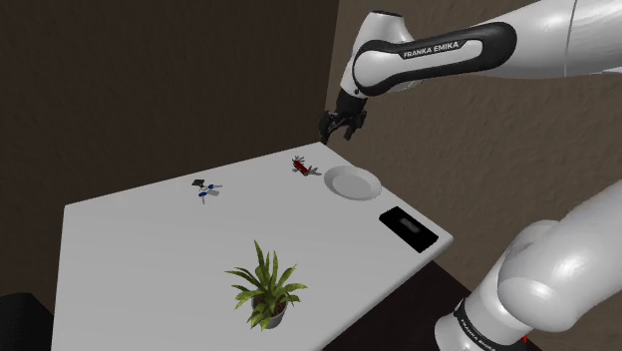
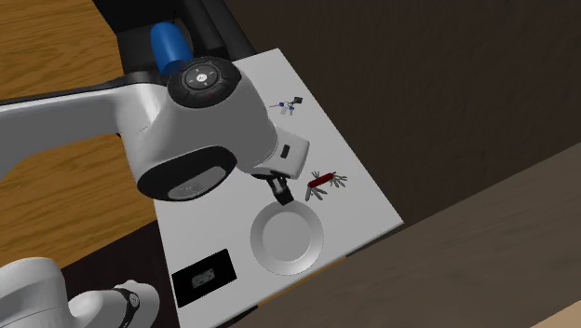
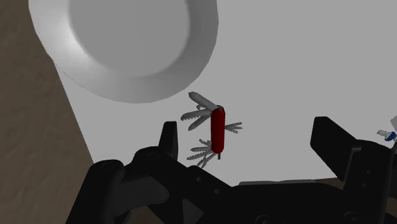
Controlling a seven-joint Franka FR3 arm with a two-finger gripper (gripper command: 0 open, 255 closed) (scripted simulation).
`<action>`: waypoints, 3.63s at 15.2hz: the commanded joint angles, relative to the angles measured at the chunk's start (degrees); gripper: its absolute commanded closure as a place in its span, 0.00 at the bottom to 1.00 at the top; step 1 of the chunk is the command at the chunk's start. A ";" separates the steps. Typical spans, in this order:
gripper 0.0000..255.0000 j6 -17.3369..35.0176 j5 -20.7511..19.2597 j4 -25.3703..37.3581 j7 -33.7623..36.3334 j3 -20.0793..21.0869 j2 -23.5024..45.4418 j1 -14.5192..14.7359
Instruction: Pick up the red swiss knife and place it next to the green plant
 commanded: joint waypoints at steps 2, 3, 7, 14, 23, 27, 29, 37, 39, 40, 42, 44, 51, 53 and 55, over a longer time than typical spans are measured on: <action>0.00 2.95 0.32 3.10 -0.68 -0.24 6.37 -0.03; 0.00 3.72 0.45 4.38 -0.88 -0.30 8.54 -0.05; 0.00 6.15 0.97 10.24 -1.69 -0.44 17.30 -0.15; 0.00 7.75 1.78 23.60 -2.85 -0.37 33.09 -0.56; 0.00 11.80 2.00 24.05 -3.01 -0.22 37.61 -0.52; 0.00 11.79 2.00 24.06 -3.01 -0.22 37.62 -0.52; 0.00 11.79 2.00 24.06 -3.01 -0.22 37.62 -0.52; 1.00 11.80 2.00 24.04 -3.00 -0.22 37.61 -0.52; 1.00 11.80 1.99 24.05 -3.00 -0.22 37.62 -0.52; 1.00 11.79 2.00 24.06 -3.01 -0.22 37.62 -0.52; 1.00 10.55 1.93 24.56 -2.92 -0.25 36.87 -0.51; 1.00 9.29 1.86 25.11 -2.84 -0.29 36.17 -0.50; 1.00 4.74 1.64 27.54 -2.55 -0.38 34.05 -0.47; 1.00 3.41 1.59 28.36 -2.47 -0.40 33.53 -0.46; 1.00 2.06 1.53 29.23 -2.40 -0.41 33.05 -0.46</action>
